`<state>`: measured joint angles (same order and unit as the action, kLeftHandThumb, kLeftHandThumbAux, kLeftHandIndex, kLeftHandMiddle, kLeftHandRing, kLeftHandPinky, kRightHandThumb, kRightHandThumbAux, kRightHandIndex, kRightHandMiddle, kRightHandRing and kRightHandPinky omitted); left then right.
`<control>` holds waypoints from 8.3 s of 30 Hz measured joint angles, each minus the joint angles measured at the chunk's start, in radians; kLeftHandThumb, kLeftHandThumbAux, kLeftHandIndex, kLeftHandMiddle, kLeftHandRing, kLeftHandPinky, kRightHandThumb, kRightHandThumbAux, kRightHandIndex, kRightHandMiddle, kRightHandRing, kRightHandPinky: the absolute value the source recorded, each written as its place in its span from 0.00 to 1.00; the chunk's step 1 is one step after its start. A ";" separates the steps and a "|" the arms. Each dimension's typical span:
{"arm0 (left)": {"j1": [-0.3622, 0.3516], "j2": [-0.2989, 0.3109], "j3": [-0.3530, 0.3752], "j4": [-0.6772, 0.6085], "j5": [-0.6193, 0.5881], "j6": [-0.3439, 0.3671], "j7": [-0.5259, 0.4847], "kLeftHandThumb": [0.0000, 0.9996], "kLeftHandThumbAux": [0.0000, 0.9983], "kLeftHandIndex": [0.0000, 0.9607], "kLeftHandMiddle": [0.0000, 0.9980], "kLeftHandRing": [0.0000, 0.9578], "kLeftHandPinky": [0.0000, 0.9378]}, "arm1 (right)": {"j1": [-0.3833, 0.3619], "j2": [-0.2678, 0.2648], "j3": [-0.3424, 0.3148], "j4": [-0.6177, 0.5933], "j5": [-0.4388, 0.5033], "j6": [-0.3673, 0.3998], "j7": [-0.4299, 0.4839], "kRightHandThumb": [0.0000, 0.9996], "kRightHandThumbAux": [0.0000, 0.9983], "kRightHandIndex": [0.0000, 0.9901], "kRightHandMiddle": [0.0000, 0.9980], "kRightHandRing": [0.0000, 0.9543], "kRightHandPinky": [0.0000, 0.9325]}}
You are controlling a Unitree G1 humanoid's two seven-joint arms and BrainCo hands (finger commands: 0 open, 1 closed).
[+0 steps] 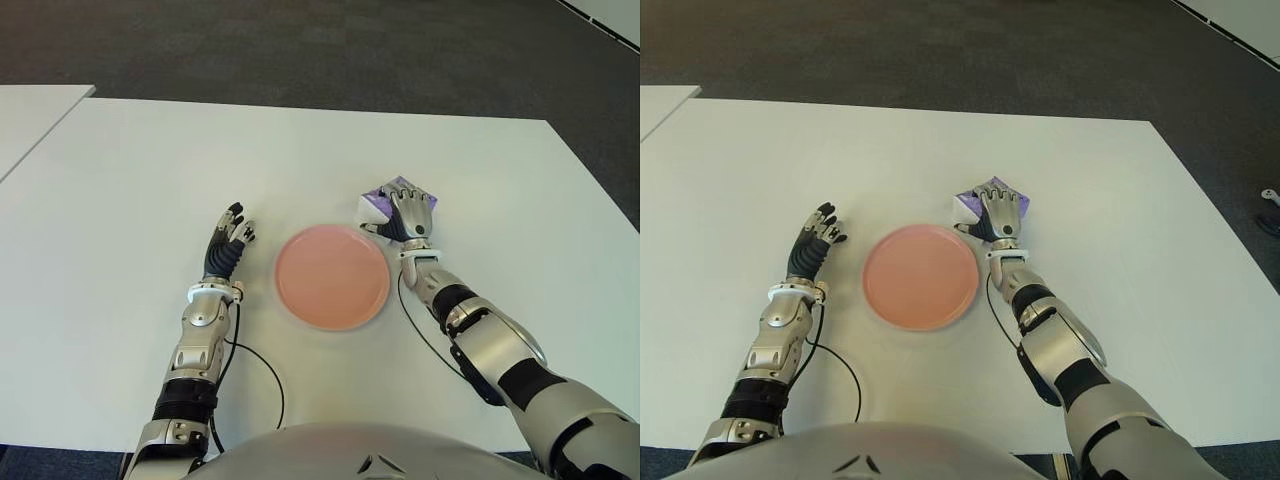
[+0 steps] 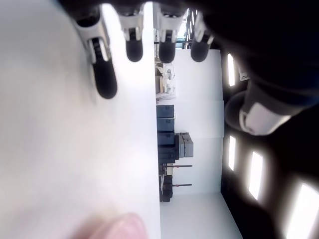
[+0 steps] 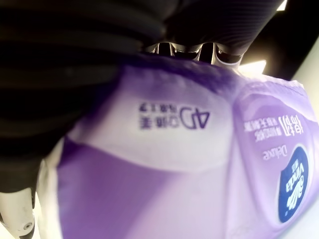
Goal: Put the tissue paper into the plate.
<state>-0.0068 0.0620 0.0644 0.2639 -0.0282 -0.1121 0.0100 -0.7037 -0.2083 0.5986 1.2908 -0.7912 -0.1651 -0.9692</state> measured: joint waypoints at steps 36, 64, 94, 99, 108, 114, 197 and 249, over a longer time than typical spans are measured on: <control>-0.008 0.000 0.005 0.003 -0.021 0.007 -0.009 0.00 0.51 0.00 0.00 0.00 0.00 | 0.003 -0.041 0.102 0.010 -0.030 -0.021 -0.086 0.95 0.66 0.39 0.51 0.55 0.85; -0.018 0.000 0.020 0.021 -0.022 0.008 -0.009 0.00 0.51 0.00 0.01 0.00 0.00 | -0.007 -0.044 0.097 0.006 -0.048 -0.056 -0.246 0.95 0.66 0.39 0.51 0.56 0.88; -0.045 0.000 0.031 0.043 -0.010 0.007 -0.009 0.00 0.50 0.00 0.00 0.00 0.00 | -0.113 -0.104 0.191 -0.047 -0.239 -0.003 -0.606 0.95 0.66 0.39 0.50 0.56 0.86; -0.045 -0.001 0.031 0.044 -0.010 0.004 -0.009 0.00 0.50 0.00 0.00 0.00 0.00 | -0.133 -0.126 0.194 -0.060 -0.247 -0.007 -0.609 0.95 0.66 0.39 0.50 0.56 0.86; -0.048 -0.001 0.031 0.050 -0.010 -0.001 -0.009 0.00 0.49 0.00 0.00 0.00 0.00 | -0.173 -0.157 0.194 -0.069 -0.248 -0.011 -0.603 0.95 0.66 0.39 0.50 0.55 0.86; -0.048 0.000 0.031 0.050 -0.008 -0.001 -0.009 0.00 0.49 0.00 0.00 0.00 0.00 | -0.179 -0.165 0.188 -0.083 -0.243 -0.020 -0.586 0.95 0.66 0.39 0.50 0.56 0.87; -0.100 -0.012 0.043 0.141 -0.009 -0.057 0.013 0.00 0.55 0.03 0.00 0.00 0.00 | 0.220 -0.157 0.162 -1.020 -0.377 -0.214 -0.093 0.95 0.66 0.38 0.51 0.56 0.86; -0.081 0.003 0.035 0.087 0.000 -0.018 -0.005 0.00 0.51 0.00 0.02 0.00 0.00 | 0.259 -0.205 -0.286 -1.179 0.044 -0.278 0.149 0.95 0.66 0.38 0.50 0.55 0.88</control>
<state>-0.0879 0.0646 0.0991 0.3510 -0.0282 -0.1297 0.0051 -0.4447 -0.4129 0.3123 0.1119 -0.7471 -0.4428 -0.8200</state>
